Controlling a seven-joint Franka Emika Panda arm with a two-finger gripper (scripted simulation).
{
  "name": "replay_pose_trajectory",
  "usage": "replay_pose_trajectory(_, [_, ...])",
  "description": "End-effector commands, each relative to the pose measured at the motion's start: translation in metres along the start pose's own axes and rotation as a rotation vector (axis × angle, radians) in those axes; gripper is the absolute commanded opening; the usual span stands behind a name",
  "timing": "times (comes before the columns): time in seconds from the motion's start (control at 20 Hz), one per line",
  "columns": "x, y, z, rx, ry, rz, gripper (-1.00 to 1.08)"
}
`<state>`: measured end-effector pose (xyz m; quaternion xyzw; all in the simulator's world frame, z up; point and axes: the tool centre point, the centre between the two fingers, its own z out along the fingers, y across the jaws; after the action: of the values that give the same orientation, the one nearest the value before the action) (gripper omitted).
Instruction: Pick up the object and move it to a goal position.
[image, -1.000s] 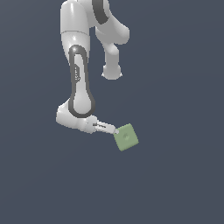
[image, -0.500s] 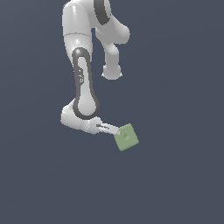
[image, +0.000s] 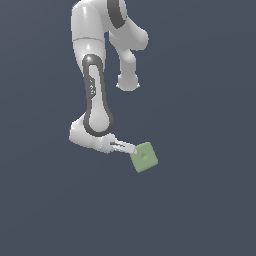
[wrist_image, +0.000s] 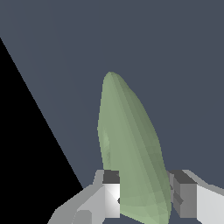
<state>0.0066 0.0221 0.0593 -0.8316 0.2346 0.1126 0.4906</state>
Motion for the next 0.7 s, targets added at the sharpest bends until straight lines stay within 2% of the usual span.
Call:
replay_pose_trajectory(0.0, [0.000,-0.001,-0.003,0.000,0.000,0.000,-1.00])
replay_pose_trajectory(0.3, [-0.006,-0.011,-0.030,-0.001,0.000,0.000,-1.00])
replay_pose_trajectory(0.65, [-0.018,-0.033,-0.092,-0.003,-0.001,0.002,-1.00])
